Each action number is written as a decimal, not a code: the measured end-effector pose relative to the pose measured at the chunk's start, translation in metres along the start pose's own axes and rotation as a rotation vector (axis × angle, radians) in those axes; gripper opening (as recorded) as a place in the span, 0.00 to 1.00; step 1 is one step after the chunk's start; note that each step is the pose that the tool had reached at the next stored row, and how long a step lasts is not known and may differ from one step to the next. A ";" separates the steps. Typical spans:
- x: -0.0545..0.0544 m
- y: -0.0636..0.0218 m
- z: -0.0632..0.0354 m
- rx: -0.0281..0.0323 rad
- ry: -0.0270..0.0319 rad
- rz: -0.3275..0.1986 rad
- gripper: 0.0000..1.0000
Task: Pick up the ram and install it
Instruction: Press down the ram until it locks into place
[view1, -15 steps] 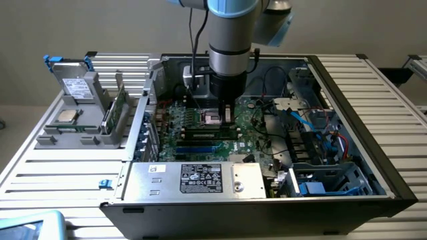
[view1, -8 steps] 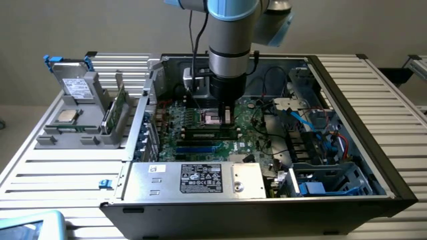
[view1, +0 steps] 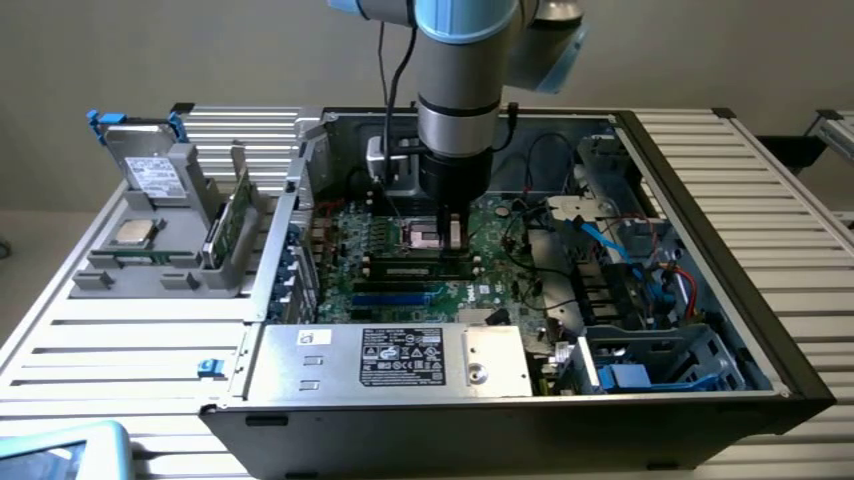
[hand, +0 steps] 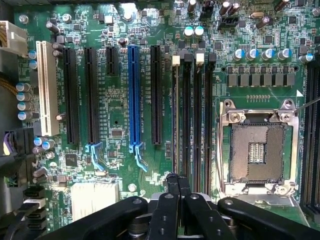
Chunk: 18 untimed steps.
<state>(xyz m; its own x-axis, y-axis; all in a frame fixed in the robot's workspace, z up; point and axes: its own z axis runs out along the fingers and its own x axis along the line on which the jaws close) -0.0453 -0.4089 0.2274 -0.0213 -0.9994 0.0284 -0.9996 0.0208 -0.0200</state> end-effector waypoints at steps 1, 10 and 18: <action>0.000 0.0001 -0.0040 0.0002 -0.0005 0.000 0.11; 0.001 0.0212 -0.0174 -0.0030 0.0006 0.000 0.11; 0.001 0.0366 -0.0106 0.0066 0.0013 0.000 0.11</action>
<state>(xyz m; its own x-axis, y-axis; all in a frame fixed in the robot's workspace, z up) -0.0821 -0.4088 0.2373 -0.0217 -0.9993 0.0296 -0.9994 0.0209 -0.0267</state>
